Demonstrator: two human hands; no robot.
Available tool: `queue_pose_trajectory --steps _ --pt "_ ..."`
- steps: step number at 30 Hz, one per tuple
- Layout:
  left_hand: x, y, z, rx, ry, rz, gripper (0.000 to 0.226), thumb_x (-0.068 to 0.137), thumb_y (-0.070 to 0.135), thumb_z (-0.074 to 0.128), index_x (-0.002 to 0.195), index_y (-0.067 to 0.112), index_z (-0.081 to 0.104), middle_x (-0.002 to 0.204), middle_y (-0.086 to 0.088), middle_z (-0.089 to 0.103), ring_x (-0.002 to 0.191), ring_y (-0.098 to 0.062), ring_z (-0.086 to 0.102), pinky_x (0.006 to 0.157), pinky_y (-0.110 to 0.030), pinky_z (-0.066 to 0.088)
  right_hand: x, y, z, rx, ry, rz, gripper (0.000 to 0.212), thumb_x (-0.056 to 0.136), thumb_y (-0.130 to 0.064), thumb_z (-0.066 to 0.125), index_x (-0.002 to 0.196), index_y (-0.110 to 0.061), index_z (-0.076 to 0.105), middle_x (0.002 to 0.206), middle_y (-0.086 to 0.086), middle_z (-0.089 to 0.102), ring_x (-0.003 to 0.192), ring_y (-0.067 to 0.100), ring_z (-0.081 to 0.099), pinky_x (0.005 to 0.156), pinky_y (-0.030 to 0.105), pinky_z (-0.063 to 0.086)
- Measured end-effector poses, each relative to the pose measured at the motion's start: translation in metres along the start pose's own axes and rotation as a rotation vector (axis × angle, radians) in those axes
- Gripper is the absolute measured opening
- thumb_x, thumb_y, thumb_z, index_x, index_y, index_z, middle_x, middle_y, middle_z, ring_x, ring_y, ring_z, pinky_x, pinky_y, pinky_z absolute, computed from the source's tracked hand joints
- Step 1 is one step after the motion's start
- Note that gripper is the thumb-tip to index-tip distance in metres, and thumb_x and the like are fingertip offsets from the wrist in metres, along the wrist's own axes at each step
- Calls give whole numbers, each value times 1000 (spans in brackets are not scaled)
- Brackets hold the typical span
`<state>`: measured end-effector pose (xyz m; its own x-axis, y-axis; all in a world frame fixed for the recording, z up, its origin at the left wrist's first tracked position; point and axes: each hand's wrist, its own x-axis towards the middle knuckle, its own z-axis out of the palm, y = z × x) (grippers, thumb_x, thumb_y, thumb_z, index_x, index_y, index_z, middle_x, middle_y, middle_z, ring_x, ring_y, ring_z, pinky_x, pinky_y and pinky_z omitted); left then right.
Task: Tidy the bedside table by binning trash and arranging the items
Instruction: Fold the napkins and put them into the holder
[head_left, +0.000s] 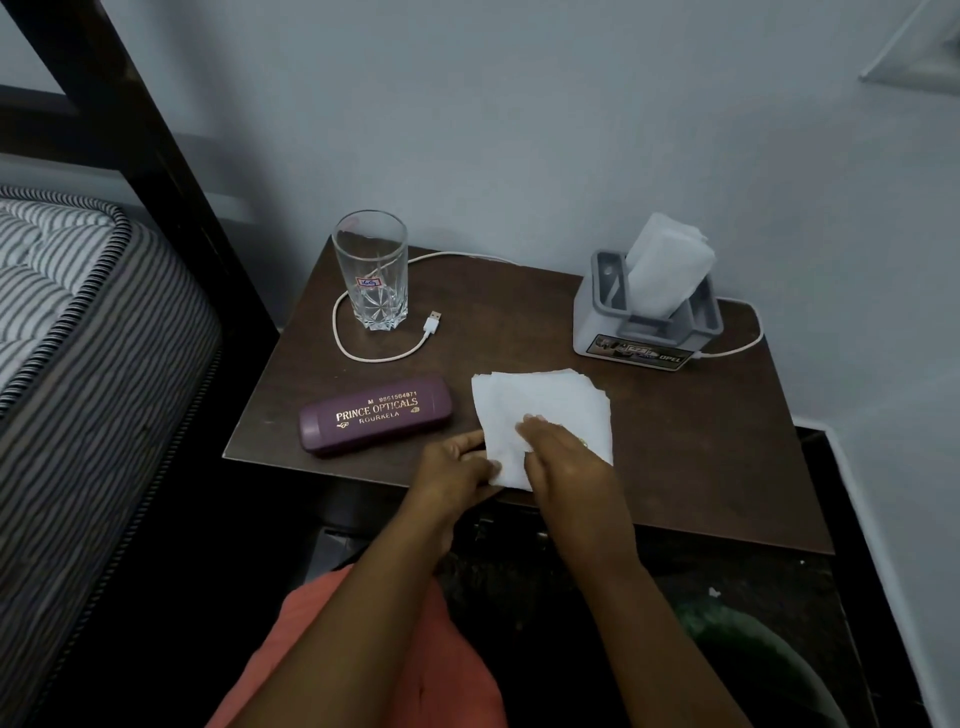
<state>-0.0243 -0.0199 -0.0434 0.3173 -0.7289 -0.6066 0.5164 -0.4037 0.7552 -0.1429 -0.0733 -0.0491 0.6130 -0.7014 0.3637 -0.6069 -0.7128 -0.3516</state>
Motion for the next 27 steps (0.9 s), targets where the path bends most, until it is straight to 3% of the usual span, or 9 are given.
queue_pose_trajectory --steps 2,6,10,13,17,19,21,24,27 --pt "1 1 -2 9 -13 -7 35 86 -11 47 112 7 61 87 -2 70 67 -7 67 57 -14 53 1 2 -3 -27 16 -115 31 82 -9 52 109 -9 68 113 7 70 105 16 66 94 27 47" --pt "3 2 -4 -5 -28 -6 31 85 -11 48 109 1 65 72 -1 73 60 -6 67 56 -15 53 -3 4 4 -61 -80 -262 33 77 -7 59 109 -8 68 113 7 70 107 19 65 94 30 48" --pt "2 4 -4 26 -19 -10 37 84 -14 43 107 4 65 74 -2 73 57 -5 68 52 -14 52 -5 9 13 -99 -153 -188 45 71 -4 65 116 -7 64 115 8 69 110 22 64 94 36 47" --pt "2 5 -5 59 -21 0 40 83 -16 40 111 3 63 83 -7 70 56 -4 67 52 -14 52 -2 13 12 -122 -198 -157 39 78 -7 48 113 -6 66 114 9 69 108 23 65 92 41 49" --pt "0 7 -6 85 -40 11 41 84 -15 38 101 9 66 69 1 73 57 -4 68 51 -14 51 2 14 14 -131 -285 -128 45 71 -10 52 114 -4 65 113 10 69 105 25 66 87 44 51" --pt "0 8 -6 103 -33 19 42 84 -15 37 101 10 67 69 2 73 56 -4 67 50 -14 50 3 13 12 -70 -278 -104 45 77 -9 45 118 -4 62 120 9 66 110 23 64 91 39 49" --pt "-1 8 -6 121 -25 37 42 84 -14 37 104 9 67 75 1 72 57 -2 67 50 -13 49 9 13 3 49 -252 50 47 87 -1 41 132 -9 51 137 6 53 126 20 51 105 26 36" --pt "-1 9 -6 129 -24 55 42 84 -13 37 100 12 67 79 2 71 59 0 67 53 -13 50 26 16 -25 215 -189 282 48 90 0 45 134 -19 50 134 8 56 120 23 54 99 24 37" --pt "1 8 -7 131 -7 49 39 85 -10 39 101 12 68 80 3 70 64 -3 66 54 -14 50 42 17 -53 220 -32 166 41 91 0 49 130 -12 55 129 9 60 118 23 57 103 33 43"
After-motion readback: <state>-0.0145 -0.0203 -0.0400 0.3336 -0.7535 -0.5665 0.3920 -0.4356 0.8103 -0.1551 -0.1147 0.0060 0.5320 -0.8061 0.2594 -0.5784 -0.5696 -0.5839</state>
